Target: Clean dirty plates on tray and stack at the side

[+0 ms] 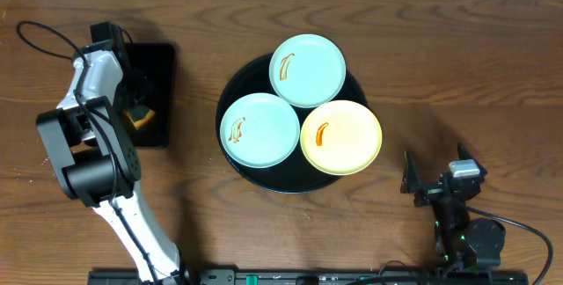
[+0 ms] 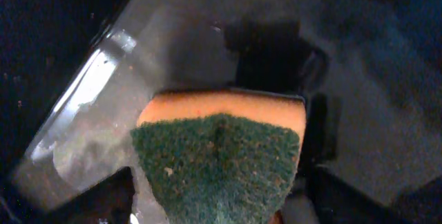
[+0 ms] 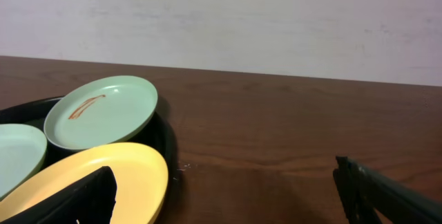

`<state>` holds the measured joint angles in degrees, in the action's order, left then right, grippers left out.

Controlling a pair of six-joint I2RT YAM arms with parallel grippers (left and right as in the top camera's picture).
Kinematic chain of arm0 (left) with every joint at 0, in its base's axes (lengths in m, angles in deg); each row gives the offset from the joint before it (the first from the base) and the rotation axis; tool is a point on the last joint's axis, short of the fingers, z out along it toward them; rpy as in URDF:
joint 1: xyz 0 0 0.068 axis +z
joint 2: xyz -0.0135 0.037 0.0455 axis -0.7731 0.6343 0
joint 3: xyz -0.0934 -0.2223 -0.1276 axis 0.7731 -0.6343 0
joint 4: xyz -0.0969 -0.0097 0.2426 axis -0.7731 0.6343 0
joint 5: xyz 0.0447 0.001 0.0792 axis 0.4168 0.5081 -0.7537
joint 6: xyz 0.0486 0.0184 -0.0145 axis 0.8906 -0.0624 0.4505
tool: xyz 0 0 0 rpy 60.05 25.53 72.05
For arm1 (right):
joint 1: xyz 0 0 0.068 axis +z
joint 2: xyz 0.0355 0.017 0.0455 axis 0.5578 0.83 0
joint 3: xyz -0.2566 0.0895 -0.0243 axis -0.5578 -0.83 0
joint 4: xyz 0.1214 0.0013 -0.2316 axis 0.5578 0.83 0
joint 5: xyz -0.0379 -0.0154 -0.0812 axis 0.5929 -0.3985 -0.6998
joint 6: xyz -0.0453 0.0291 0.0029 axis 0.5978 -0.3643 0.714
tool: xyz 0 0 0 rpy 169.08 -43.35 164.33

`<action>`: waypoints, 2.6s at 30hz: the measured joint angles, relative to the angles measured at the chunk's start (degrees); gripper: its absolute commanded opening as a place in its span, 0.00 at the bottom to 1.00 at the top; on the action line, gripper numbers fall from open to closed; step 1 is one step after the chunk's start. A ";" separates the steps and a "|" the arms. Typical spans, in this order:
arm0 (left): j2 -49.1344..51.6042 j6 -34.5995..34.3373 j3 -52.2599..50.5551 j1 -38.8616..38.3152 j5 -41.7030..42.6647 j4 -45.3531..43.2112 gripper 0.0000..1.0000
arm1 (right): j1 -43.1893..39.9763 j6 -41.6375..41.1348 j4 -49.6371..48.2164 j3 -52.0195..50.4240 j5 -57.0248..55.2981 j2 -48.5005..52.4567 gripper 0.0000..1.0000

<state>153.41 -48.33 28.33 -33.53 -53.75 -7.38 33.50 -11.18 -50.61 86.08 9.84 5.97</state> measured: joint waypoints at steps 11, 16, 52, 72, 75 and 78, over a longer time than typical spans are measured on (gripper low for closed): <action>0.00 0.42 0.00 0.00 -0.68 -0.02 0.40 | 0.00 0.00 0.00 0.00 0.02 0.00 0.99; 0.00 0.31 0.00 0.00 -0.68 1.11 0.85 | 0.00 0.00 0.00 0.00 0.00 0.00 0.99; -17.07 0.28 0.07 0.04 0.07 5.55 0.08 | 0.00 0.00 0.02 0.00 0.00 0.00 0.99; -17.44 1.46 -9.88 0.04 2.21 -11.39 0.08 | 0.00 0.00 0.00 0.00 0.00 0.00 0.99; -15.21 2.54 -11.06 0.04 2.32 -11.28 0.07 | 0.00 0.00 0.00 0.00 0.00 0.00 0.99; -16.39 3.34 -11.15 0.04 2.38 -11.43 0.07 | 0.00 0.00 0.00 0.00 0.00 0.00 0.99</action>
<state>137.02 -44.98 17.19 -33.49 -51.37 -18.81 33.50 -11.18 -50.61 86.08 9.84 5.97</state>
